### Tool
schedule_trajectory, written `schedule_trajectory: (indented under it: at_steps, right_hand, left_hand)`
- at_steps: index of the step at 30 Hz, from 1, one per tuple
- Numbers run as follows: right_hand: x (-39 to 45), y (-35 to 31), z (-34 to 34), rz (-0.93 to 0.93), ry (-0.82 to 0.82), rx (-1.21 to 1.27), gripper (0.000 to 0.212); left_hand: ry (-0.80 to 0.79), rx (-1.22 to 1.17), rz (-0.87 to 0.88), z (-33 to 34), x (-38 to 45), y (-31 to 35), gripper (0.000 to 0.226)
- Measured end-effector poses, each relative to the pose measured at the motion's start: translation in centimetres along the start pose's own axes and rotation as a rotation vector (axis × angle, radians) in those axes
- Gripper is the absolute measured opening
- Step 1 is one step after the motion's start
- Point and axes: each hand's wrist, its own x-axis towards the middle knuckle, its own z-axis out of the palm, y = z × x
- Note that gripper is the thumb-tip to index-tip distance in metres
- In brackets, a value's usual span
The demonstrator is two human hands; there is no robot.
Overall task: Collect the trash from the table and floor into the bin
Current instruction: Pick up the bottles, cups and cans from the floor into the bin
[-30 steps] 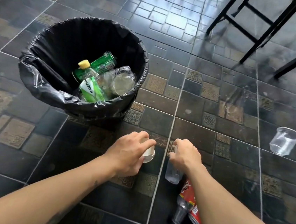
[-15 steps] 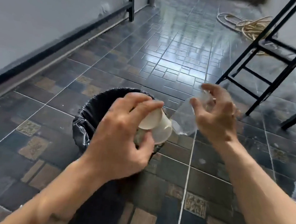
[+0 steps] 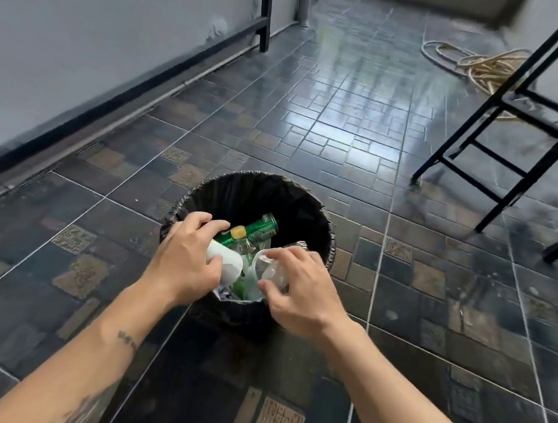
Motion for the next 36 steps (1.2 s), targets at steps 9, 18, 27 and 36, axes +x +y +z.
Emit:
schedule_trajectory:
  at_steps: [9,18,27,36]
  right_hand:
    - [3.3,0.4,-4.0,0.087,0.382,0.338,0.024]
    - [5.0,3.1,-4.8,0.132,0.187,0.179,0.047]
    - [-4.4,12.0,-8.8,0.459,0.143,0.138,0.04]
    - [-19.2,19.3,-6.3,1.063,-0.064,0.157,0.064]
  left_hand:
    - [0.125,-0.09,0.139,0.8,0.4,3.4,0.048]
    - [0.149,-0.093,0.21,1.2,1.7,5.7,0.042]
    - [0.052,-0.394,0.566,6.7,-0.5,14.0,0.03]
    - [-0.668,-0.232,0.477,21.4,-5.0,17.3,0.04]
